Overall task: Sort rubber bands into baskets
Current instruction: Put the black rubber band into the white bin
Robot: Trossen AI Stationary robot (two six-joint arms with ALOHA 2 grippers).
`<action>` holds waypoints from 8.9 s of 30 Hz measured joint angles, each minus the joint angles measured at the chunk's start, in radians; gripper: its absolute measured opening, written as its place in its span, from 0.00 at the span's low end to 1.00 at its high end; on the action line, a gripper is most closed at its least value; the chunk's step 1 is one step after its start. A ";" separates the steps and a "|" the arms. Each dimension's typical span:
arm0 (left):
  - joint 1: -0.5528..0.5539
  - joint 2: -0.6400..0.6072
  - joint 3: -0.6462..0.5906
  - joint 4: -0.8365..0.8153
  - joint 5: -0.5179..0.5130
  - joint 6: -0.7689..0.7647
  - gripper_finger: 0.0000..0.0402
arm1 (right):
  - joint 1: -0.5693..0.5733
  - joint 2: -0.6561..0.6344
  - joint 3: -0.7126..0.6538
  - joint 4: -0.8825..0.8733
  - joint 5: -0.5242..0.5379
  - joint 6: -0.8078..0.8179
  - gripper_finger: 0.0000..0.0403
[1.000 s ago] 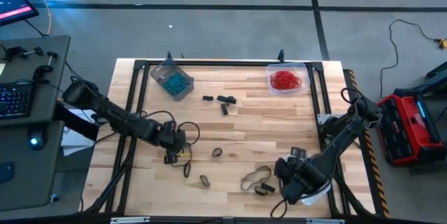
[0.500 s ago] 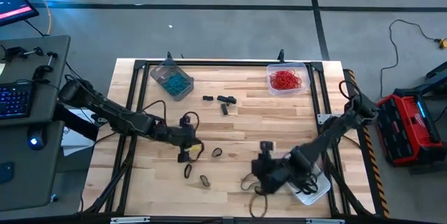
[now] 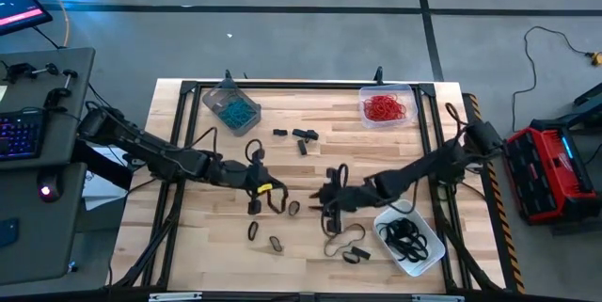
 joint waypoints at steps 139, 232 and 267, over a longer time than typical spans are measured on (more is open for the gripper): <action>-0.239 0.078 0.000 -0.478 0.104 -0.420 0.42 | 0.334 -0.139 0.320 -1.075 0.034 0.703 0.44; -0.442 0.219 -0.014 -0.441 -0.029 -0.833 0.50 | 0.204 0.047 0.320 -0.869 0.364 0.387 0.44; -0.145 0.220 -0.012 0.432 -0.197 0.140 0.00 | 0.105 0.056 0.319 -0.372 0.306 -0.027 0.44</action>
